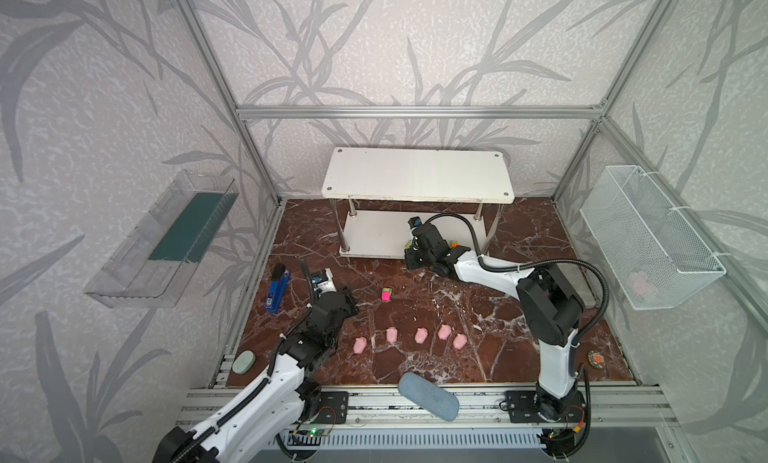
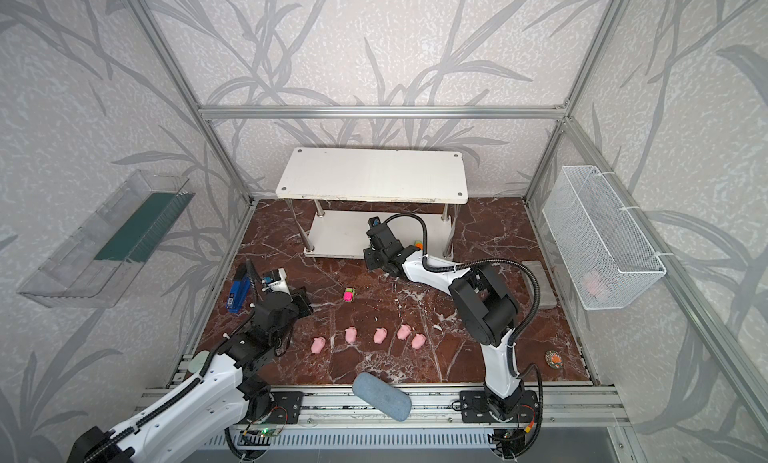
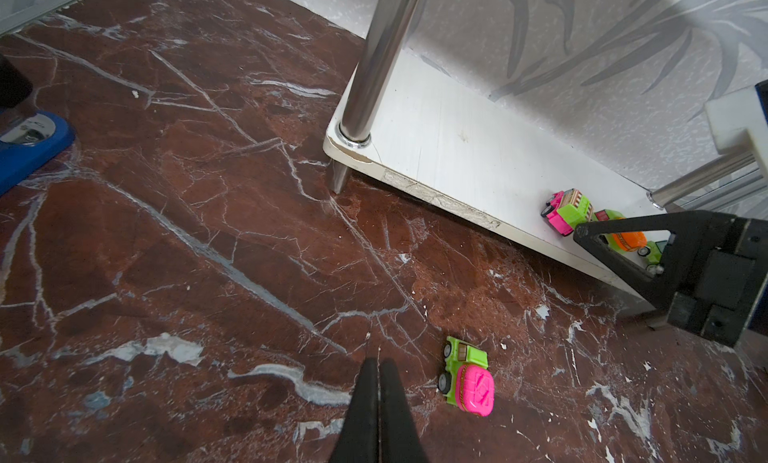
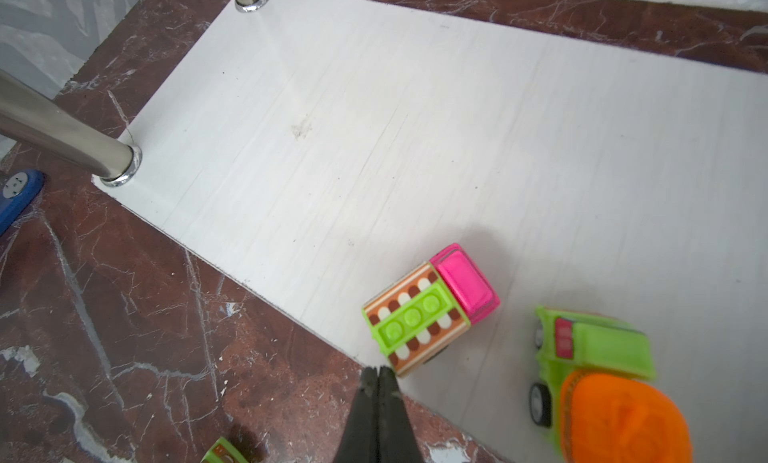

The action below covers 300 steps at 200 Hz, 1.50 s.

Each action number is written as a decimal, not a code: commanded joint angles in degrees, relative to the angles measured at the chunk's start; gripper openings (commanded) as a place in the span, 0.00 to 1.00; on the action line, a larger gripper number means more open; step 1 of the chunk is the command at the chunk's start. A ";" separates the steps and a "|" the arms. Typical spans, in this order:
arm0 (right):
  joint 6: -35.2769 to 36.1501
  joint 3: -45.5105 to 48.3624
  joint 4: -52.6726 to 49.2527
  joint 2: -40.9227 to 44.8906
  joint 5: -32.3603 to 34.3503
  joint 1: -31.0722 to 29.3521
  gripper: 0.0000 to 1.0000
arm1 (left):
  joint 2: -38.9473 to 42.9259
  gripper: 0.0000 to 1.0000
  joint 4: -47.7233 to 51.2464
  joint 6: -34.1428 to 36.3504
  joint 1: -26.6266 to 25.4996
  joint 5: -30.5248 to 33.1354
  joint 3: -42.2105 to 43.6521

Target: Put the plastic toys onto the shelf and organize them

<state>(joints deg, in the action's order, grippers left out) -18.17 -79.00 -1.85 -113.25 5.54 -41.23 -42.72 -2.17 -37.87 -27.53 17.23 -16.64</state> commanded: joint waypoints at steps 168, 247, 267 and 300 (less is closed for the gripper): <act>-0.17 25.13 14.47 30.94 -6.17 0.28 0.00 | -18.90 0.00 -7.13 13.09 -1.94 -12.33 -13.81; -1.58 44.63 11.07 53.95 3.62 0.52 0.04 | -43.37 0.24 -22.09 19.40 -6.12 -13.22 -23.17; -1.69 47.43 9.88 58.22 4.96 0.74 0.07 | -47.83 0.32 -29.60 19.76 -6.23 -13.40 -23.38; -1.08 50.25 7.93 63.05 6.98 1.22 0.13 | -53.24 0.38 -35.76 20.26 -6.63 -14.23 -25.27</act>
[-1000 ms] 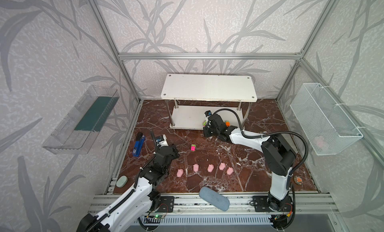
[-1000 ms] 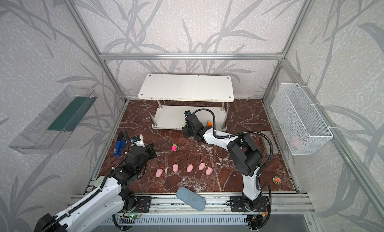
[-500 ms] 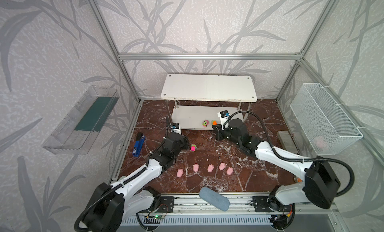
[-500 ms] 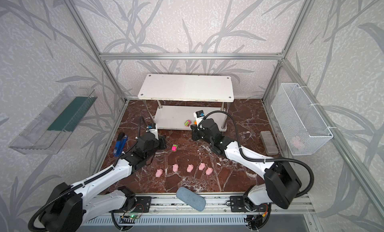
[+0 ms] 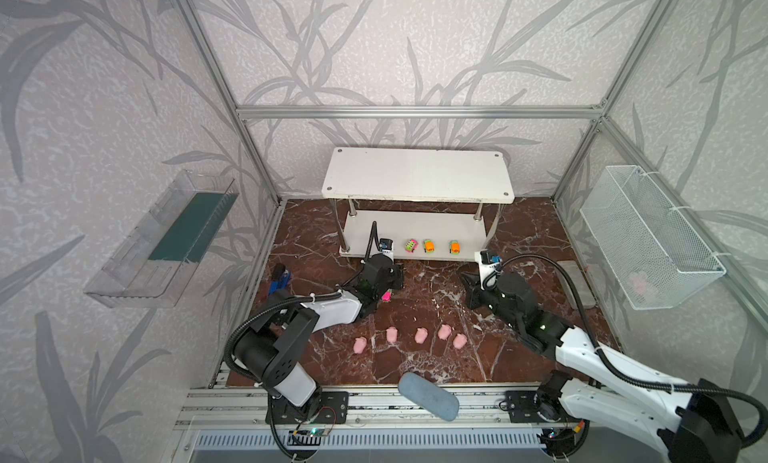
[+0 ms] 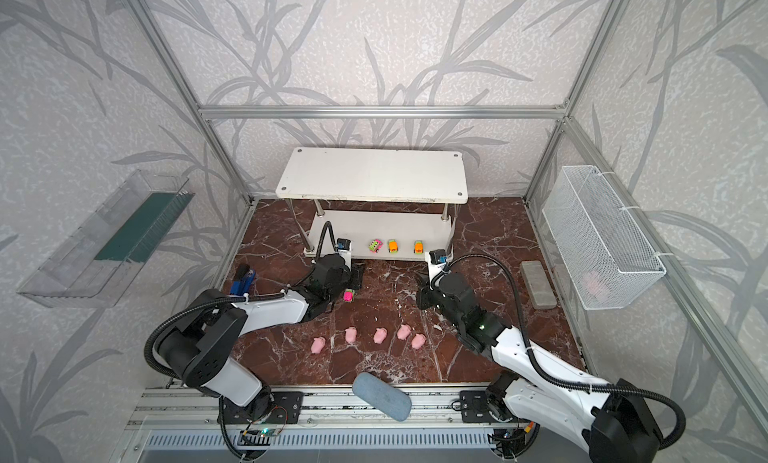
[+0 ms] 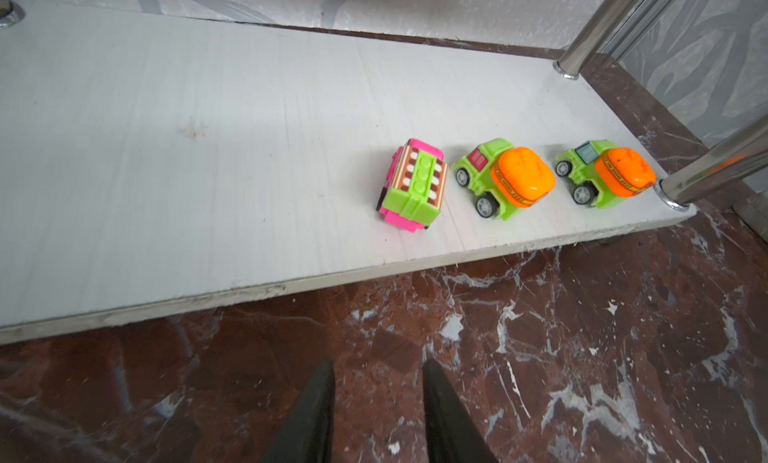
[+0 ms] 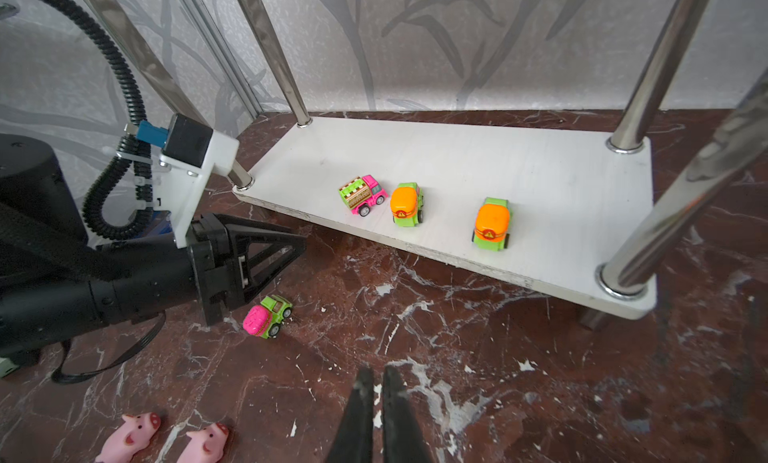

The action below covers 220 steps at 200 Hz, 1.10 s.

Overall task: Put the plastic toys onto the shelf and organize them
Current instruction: 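Draw the right gripper back while the left gripper reaches to the shelved cars, then push the pink-and-green car into line beside the orange cars with the left gripper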

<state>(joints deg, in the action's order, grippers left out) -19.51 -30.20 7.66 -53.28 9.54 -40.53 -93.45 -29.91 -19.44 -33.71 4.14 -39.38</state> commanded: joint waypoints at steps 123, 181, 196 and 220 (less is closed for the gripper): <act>-1.72 5.93 -0.46 5.72 0.53 4.54 0.19 | -11.41 0.53 -8.61 8.98 -1.35 0.35 -9.49; -2.03 6.55 0.03 5.51 -0.77 6.43 0.19 | -14.81 0.56 -9.11 8.98 -0.44 0.87 -12.28; -2.15 6.64 0.29 5.30 -1.28 6.94 0.19 | -15.18 0.56 -9.12 9.00 -0.18 0.78 -12.64; -2.46 6.73 0.99 4.29 -2.41 8.01 0.19 | -15.67 0.56 -8.83 8.67 0.24 1.79 -13.05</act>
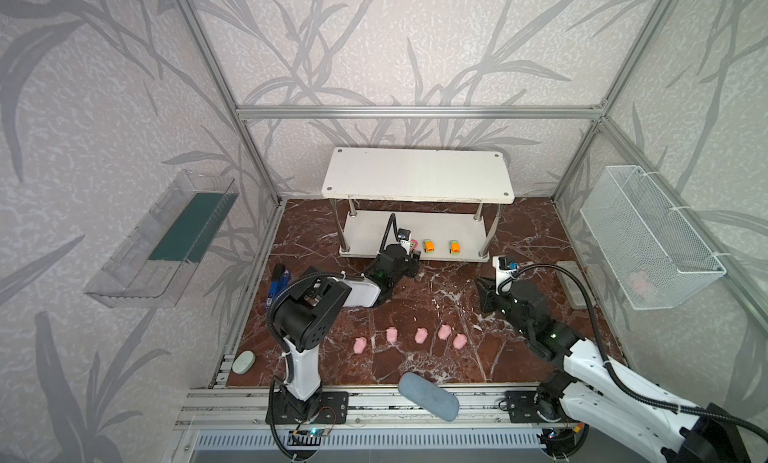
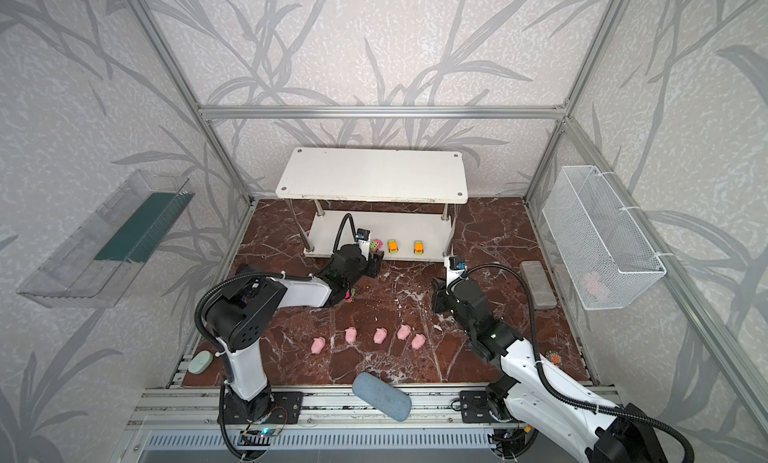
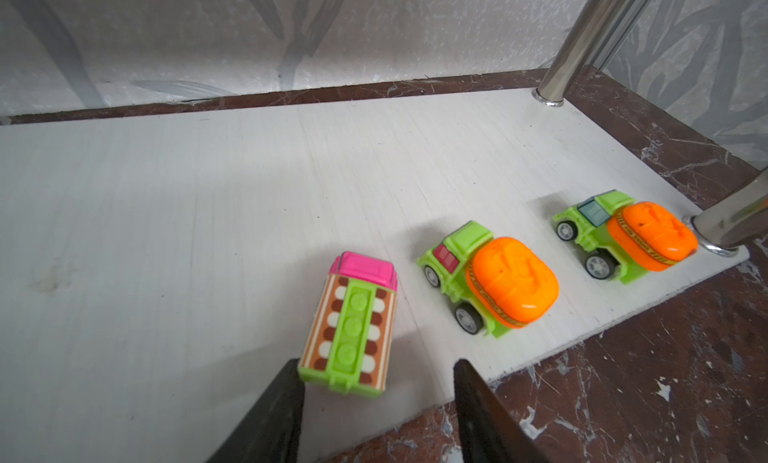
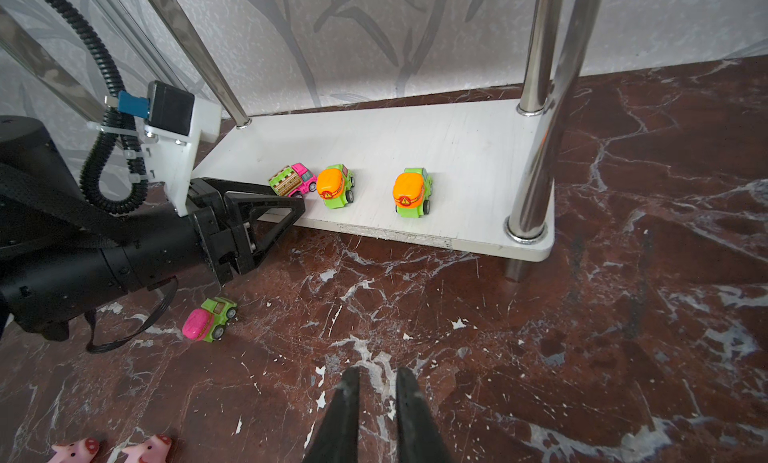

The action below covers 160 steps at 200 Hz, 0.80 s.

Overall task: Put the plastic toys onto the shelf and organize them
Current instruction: 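Push the pink-and-green car into line beside the orange cars with the left gripper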

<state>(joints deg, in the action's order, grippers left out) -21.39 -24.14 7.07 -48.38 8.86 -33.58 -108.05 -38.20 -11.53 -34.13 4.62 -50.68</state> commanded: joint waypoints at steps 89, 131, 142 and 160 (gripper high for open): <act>-2.12 1.09 4.44 -3.82 -4.87 3.54 0.19 | -1.39 0.55 1.32 0.11 1.59 1.40 -3.63; -2.34 1.38 5.14 -4.79 -5.39 4.20 0.18 | -2.07 0.53 2.82 0.37 1.60 0.38 -5.46; -2.52 1.51 5.44 -5.05 -5.73 4.40 0.18 | -2.22 0.52 3.17 0.46 1.65 0.22 -5.64; -2.86 1.64 5.84 -5.49 -6.13 4.81 0.18 | -2.32 0.52 4.47 0.83 1.69 -0.13 -6.27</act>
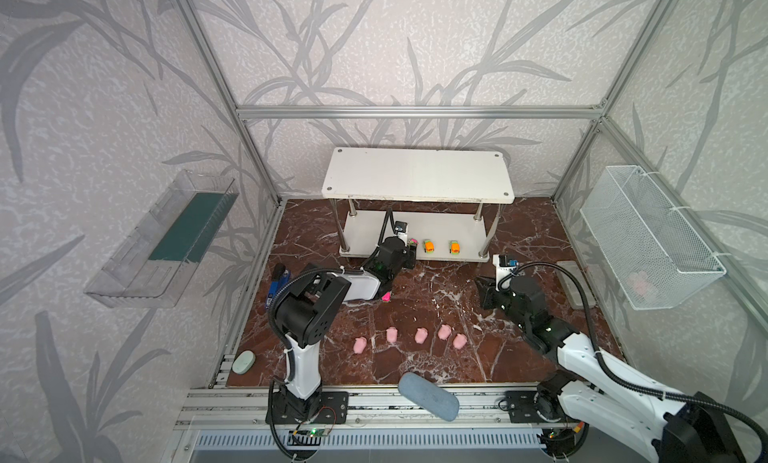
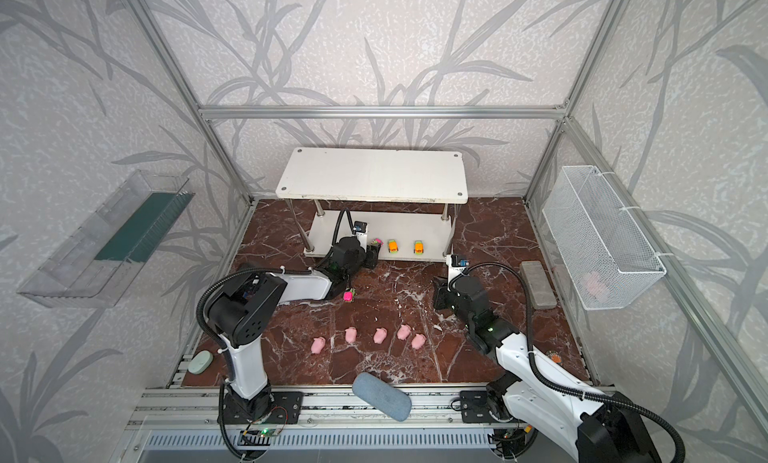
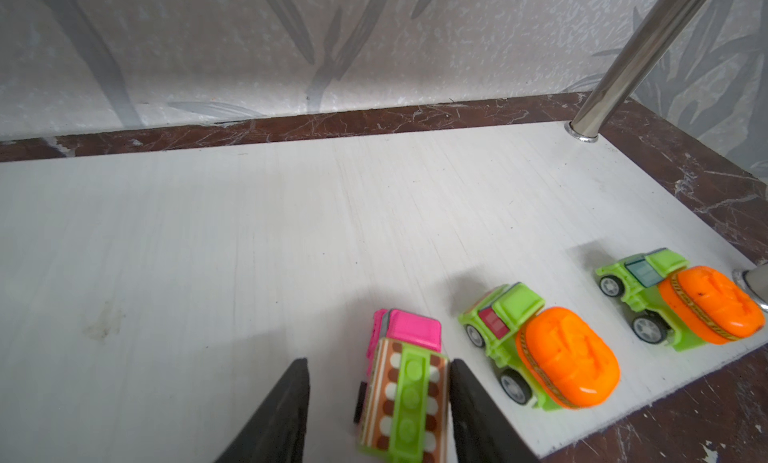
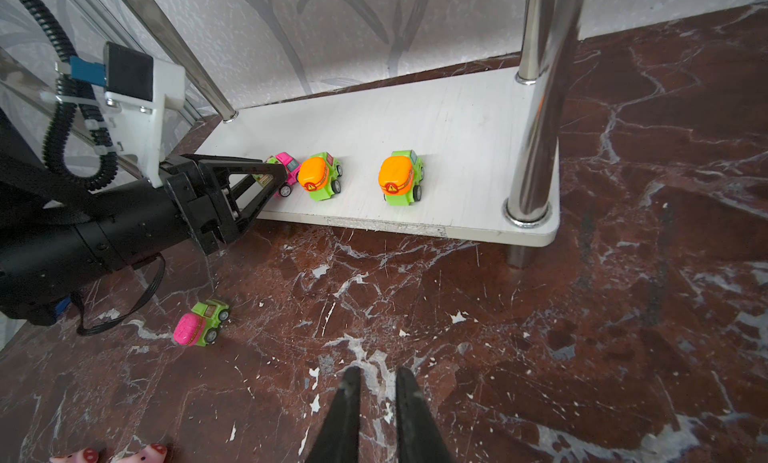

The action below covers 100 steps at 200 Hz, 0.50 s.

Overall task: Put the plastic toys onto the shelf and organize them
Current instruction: 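Push the pink-and-green car into line beside the orange cars with the left gripper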

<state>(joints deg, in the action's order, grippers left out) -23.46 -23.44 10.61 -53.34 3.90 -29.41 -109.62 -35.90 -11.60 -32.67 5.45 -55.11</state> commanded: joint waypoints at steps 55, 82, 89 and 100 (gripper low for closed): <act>-1.40 1.45 2.96 -0.97 -1.83 1.39 0.18 | -1.10 0.51 3.95 0.83 0.32 -1.23 -3.00; -1.59 1.64 3.18 -0.97 -1.94 1.59 0.18 | -1.46 0.50 4.74 0.70 0.40 -1.44 -3.72; -1.66 1.72 3.14 -0.96 -1.97 1.60 0.18 | -1.60 0.49 5.15 0.76 0.41 -1.58 -3.99; -1.68 1.73 3.23 -1.06 -2.06 1.74 0.18 | -1.82 0.48 5.81 0.70 0.40 -1.58 -4.46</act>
<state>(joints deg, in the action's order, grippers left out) -24.64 -22.26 12.34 -54.11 2.46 -28.10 -110.15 -31.97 -11.55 -32.49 4.38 -57.49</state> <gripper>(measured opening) 0.176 0.488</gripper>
